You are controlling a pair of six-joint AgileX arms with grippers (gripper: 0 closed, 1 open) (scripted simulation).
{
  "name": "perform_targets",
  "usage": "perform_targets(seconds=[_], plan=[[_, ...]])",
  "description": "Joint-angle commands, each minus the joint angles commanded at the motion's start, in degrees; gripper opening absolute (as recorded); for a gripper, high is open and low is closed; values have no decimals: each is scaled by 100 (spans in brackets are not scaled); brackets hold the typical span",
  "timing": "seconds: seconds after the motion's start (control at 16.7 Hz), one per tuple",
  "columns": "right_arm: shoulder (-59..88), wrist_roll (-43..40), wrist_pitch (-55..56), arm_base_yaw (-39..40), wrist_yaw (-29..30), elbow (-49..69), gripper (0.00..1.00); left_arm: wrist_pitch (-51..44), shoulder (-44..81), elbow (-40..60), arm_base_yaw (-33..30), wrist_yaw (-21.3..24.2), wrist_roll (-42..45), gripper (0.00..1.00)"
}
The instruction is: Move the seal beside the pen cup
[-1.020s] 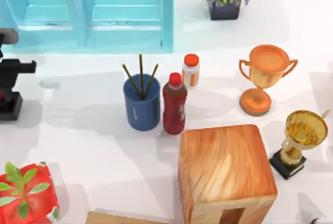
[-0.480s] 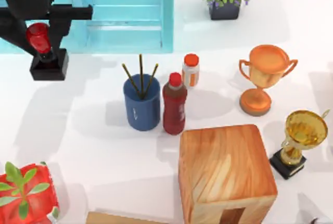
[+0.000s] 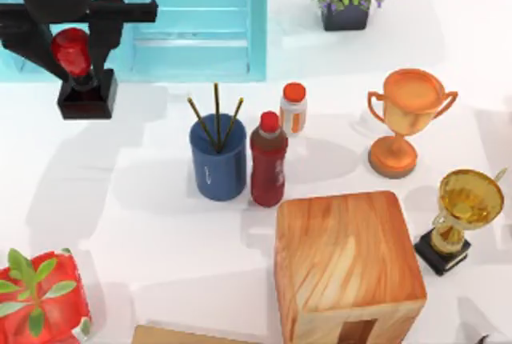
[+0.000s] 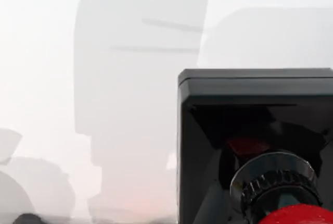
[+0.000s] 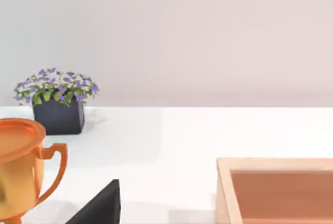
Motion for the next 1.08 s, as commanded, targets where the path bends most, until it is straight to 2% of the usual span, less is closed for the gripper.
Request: perform_targets(seconds=[0.42,1.08], plan=[[0,0,0,0,0,0,100,-80,-42,47,-727,18,-704,0],[0,0,0,0,0,0,100,290,-129,-408,-752,18,-729,0]])
